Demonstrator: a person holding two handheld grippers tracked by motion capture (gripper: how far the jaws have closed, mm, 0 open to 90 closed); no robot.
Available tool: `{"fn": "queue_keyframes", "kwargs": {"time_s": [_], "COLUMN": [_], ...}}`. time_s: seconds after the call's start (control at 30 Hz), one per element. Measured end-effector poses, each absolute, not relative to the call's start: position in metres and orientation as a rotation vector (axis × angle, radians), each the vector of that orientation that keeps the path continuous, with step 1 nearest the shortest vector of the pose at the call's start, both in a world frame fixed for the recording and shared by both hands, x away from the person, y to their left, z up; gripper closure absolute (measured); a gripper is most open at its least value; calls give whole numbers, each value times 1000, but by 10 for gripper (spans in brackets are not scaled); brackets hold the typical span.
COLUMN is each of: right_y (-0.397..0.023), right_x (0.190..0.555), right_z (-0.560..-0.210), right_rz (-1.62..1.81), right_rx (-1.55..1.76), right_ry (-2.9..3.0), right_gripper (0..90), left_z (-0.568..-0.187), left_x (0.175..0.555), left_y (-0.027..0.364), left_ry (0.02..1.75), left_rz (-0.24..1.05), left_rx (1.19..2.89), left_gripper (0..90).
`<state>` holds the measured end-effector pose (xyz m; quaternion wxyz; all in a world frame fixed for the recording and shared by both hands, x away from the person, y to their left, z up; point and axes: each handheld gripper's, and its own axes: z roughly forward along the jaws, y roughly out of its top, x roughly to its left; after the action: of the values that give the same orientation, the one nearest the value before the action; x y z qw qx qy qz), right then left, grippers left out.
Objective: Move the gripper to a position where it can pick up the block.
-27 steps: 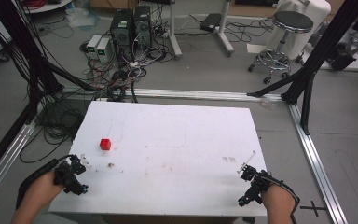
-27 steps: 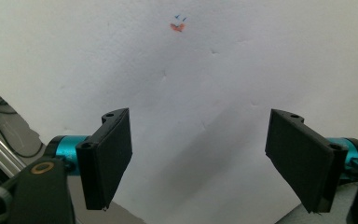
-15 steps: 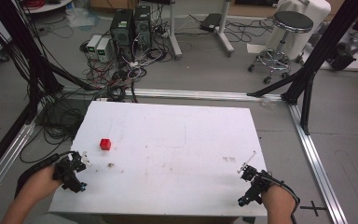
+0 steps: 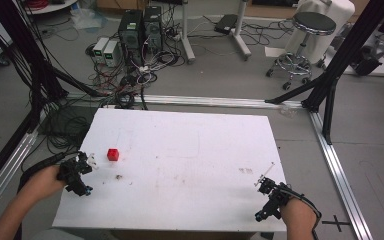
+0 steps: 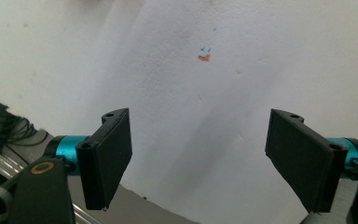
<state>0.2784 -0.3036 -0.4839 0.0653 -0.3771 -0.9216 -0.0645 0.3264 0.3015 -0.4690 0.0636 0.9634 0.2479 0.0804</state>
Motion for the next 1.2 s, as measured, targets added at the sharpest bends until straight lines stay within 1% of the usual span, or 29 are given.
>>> {"fn": "queue_keyframes", "kwargs": {"time_s": [0.07,0.1,0.13,0.17,0.23,0.5,0.97,1.07,1.13,1.2], "right_y": [-304,-304,-304,-304,-304,-303,-306,-307,-307,-307], "right_x": [278,278,278,278,278,278,278,277,278,278], "right_z": [-484,-485,-485,-485,-485,-486,-490,-490,-491,-491], "right_rz": [-195,-198,-198,-199,-201,-196,-200,-194,-202,-200], "right_rx": [-1129,-1131,-1131,-1134,-1134,-1138,-1136,-1142,-1142,-1140], "right_ry": [-2780,-2780,-2780,-2779,-2781,-2779,-2770,-2768,-2772,-2772], "right_gripper": [9,9,9,9,9,9,9,9,9,9], "left_z": [-469,-469,-469,-468,-467,-464,-465,-463,-462,-461], "left_x": [328,333,333,336,340,354,377,386,388,395], "left_y": [302,302,302,302,302,300,294,293,293,292], "left_ry": [735,683,683,633,590,486,380,314,310,270], "left_rz": [239,236,236,225,221,223,212,194,188,183], "left_rx": [2916,2938,2938,2950,2956,2986,3018,3035,3024,3028], "left_gripper": [231,231,231,231,231,231,231,231,231,231]}}
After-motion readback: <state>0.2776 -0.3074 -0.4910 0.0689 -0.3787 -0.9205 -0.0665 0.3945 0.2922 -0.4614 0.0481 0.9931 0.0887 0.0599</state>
